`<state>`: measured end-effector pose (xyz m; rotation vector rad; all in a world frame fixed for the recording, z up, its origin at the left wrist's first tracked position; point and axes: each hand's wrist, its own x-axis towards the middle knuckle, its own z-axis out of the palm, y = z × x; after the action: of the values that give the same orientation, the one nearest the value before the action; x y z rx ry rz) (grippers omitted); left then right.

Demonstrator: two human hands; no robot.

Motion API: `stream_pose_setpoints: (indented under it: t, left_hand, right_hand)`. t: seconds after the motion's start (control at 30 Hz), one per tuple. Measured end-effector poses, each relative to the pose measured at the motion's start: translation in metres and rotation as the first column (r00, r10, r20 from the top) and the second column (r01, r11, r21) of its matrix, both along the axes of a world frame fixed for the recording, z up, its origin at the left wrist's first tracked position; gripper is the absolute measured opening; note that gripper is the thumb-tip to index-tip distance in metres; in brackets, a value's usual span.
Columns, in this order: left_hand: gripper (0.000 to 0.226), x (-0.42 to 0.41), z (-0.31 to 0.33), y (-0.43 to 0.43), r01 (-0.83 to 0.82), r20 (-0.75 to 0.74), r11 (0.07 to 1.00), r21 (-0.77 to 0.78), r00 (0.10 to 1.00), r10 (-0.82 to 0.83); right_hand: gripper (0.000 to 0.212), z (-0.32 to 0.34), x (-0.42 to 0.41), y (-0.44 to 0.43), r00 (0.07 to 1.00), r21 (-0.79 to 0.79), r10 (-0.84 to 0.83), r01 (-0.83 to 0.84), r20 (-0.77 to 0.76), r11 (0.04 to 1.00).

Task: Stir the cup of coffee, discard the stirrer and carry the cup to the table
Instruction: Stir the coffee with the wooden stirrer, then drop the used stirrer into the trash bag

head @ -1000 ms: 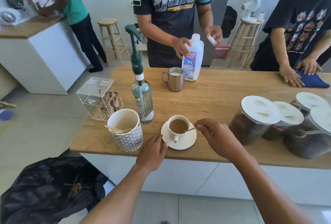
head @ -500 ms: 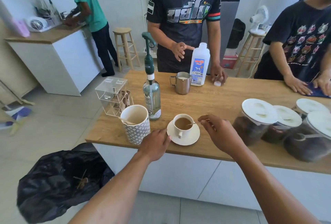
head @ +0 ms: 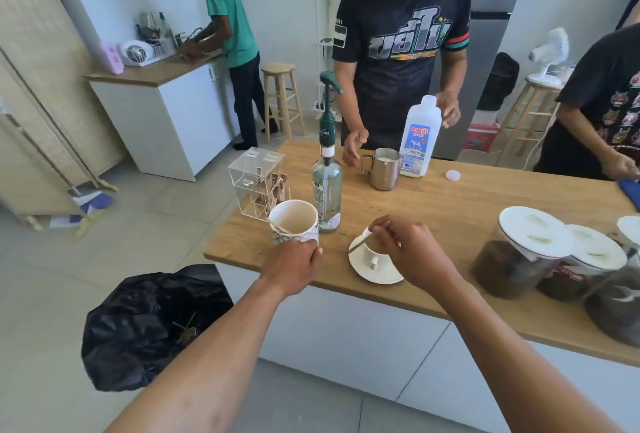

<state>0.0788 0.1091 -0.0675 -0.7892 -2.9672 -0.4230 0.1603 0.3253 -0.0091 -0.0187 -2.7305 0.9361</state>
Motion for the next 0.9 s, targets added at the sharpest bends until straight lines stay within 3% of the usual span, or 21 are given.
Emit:
stream_pose_setpoints:
  t: [0.63, 0.9]
  left_hand:
    - [0.034, -0.019, -0.040, -0.225, -0.371, 0.060, 0.928, -0.043, 0.926, 0.373]
    - [0.034, -0.050, -0.075, -0.331, -0.478, 0.103, 0.877, -0.054, 0.870, 0.481]
  right_hand:
    - [0.014, -0.049, -0.108, -0.220, 0.893, -0.017, 0.448, -0.448, 0.037, 0.894]
    - [0.018, -0.075, -0.167, -0.331, 0.818, -0.063, 0.557, -0.554, 0.142, 0.830]
